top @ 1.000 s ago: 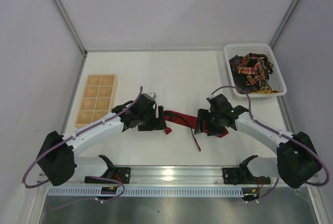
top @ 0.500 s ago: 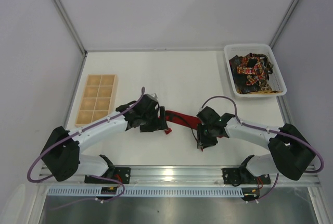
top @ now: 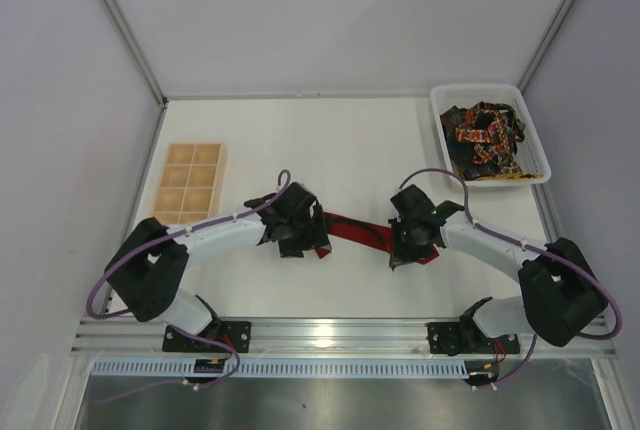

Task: Roll the ties
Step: Flatten the tie

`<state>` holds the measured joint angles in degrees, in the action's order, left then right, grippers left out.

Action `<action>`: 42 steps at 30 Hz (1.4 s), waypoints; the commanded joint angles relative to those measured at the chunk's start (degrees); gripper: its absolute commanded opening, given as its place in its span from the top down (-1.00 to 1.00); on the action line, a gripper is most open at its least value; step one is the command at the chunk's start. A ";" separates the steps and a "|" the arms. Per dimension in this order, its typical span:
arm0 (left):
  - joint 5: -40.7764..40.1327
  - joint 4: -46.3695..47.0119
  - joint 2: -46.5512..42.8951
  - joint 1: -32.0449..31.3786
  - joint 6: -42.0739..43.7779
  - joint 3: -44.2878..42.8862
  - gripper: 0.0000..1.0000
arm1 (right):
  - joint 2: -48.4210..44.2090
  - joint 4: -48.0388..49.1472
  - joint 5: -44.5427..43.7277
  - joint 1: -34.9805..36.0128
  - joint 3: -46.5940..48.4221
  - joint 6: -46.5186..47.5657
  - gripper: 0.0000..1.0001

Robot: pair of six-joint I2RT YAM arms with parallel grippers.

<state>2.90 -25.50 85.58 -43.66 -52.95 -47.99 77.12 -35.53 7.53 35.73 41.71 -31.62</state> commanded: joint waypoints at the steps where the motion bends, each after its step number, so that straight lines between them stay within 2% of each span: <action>1: -0.96 1.68 2.48 -0.46 -4.26 -2.90 -0.61 | 2.15 -1.38 2.05 -1.71 4.24 6.02 0.92; 7: -2.37 3.17 3.80 -0.55 -9.19 -3.16 -0.55 | 6.37 -1.13 4.06 -6.01 6.71 7.79 0.91; 13: -3.87 3.78 4.07 -0.46 -9.98 -3.69 -0.27 | 7.34 -2.79 6.35 -10.93 8.03 10.17 0.78; 16: -2.38 4.31 5.03 -0.37 -9.28 -4.31 -0.05 | 6.29 -3.84 6.53 -13.13 9.43 10.43 0.66; 17: -1.15 5.10 5.30 -0.37 -8.84 -4.31 0.14 | 6.20 -4.02 6.62 -13.75 9.70 10.61 0.55; 18: 0.34 5.45 5.56 -0.20 -8.66 -4.31 0.23 | 6.37 -4.11 7.75 -14.54 10.31 10.96 0.50; 24: 6.15 8.18 6.71 0.50 -7.52 -3.96 0.99 | 9.18 -4.46 8.82 -19.90 11.02 12.55 0.54; 30: 16.69 14.33 0.56 2.87 -8.31 0.26 0.99 | 9.54 -5.69 -0.75 -20.26 14.36 13.16 0.51; 32: 23.60 18.52 -1.98 4.97 -9.62 3.49 0.99 | 8.40 -5.26 2.12 -20.26 15.06 13.07 0.41; 35: 29.69 23.97 -4.98 8.31 -13.57 9.90 0.99 | 5.77 -2.45 8.27 -19.91 14.54 11.93 0.24; 38: 38.47 28.47 -9.11 16.12 -16.30 16.14 0.99 | 4.70 0.81 15.13 -17.80 12.78 10.00 0.17; 42: 46.92 38.04 -11.14 23.52 -24.19 23.89 0.99 | 6.19 6.85 16.90 -12.89 10.94 5.62 0.15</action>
<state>37.76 2.72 75.68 -24.03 -69.19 -28.21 83.40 -34.81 19.73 19.99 54.28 -22.28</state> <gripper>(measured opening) 0.037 0.419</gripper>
